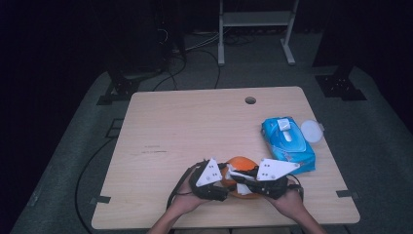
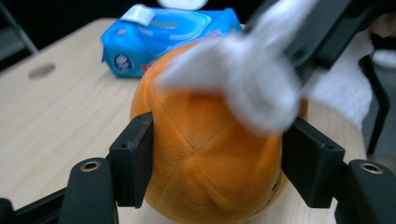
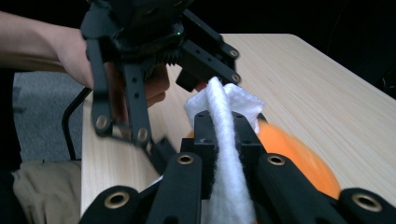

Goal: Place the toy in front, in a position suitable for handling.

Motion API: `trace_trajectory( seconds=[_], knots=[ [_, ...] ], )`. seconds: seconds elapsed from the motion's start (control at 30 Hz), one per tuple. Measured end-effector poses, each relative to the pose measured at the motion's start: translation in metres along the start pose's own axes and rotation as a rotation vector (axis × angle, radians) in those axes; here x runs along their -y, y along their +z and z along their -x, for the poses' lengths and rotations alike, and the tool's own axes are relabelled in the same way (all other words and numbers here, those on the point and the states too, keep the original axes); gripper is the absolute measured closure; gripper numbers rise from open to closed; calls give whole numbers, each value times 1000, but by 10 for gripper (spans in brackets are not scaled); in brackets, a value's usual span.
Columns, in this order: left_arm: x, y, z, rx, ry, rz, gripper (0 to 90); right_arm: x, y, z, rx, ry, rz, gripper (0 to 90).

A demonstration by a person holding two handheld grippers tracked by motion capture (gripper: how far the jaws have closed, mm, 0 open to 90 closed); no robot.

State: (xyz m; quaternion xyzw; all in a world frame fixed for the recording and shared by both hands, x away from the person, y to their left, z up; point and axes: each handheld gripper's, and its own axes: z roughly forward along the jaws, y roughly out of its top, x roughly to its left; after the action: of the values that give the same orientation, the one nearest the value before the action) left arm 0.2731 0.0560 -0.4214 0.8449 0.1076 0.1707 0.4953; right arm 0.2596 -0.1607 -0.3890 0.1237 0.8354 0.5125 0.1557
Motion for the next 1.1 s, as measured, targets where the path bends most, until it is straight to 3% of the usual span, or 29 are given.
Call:
trace_trajectory(
  seconds=[0.07, 0.17, 0.2, 0.3, 0.37, 0.43, 0.6, 0.7, 0.77, 0.83, 0.87, 0.93, 1.0, 1.03, 1.1],
  knots=[
    [1, -1, -1, 5, 7, 5, 339, -1, -1, 2, 11, 3, 3, 828],
    [5, -1, -5, 12, -27, 16, 339, 3, -9, 12, 40, 34, 11, 828],
    [6, -1, -7, 15, -52, 21, 325, 4, -12, 15, 57, 31, 5, 827],
    [8, 0, -16, 34, -182, 40, 216, 11, -21, 23, 100, 46, -3, 827],
    [8, 1, -19, 59, -247, 64, 204, 15, -25, 26, 106, 64, -5, 828],
    [7, 2, -17, 51, -217, 57, 255, 14, -24, 22, 96, 58, -6, 827],
    [3, 1, -4, 32, -38, 37, 327, 3, -10, 8, 32, 17, -9, 826],
    [6, 0, -2, 35, 13, 34, 339, 1, -10, 12, 30, 26, -7, 826],
    [8, -1, -5, 45, 0, 35, 339, 6, -16, 20, 57, 52, 0, 826],
    [10, -1, -10, 54, -49, 39, 318, 12, -21, 28, 88, 69, -7, 827],
    [10, -1, -12, 66, -89, 43, 261, 17, -24, 33, 98, 91, -13, 827],
    [9, 1, -19, 110, -229, 60, 173, 23, -26, 37, 99, 118, -13, 827],
    [8, 2, -24, 130, -324, 78, 148, 23, -26, 35, 92, 123, -12, 827],
    [8, 2, -25, 128, -340, 76, 157, 22, -25, 33, 87, 113, -13, 827],
    [7, 2, -21, 109, -301, 74, 233, 17, -23, 26, 73, 97, -11, 826]
  ],
)
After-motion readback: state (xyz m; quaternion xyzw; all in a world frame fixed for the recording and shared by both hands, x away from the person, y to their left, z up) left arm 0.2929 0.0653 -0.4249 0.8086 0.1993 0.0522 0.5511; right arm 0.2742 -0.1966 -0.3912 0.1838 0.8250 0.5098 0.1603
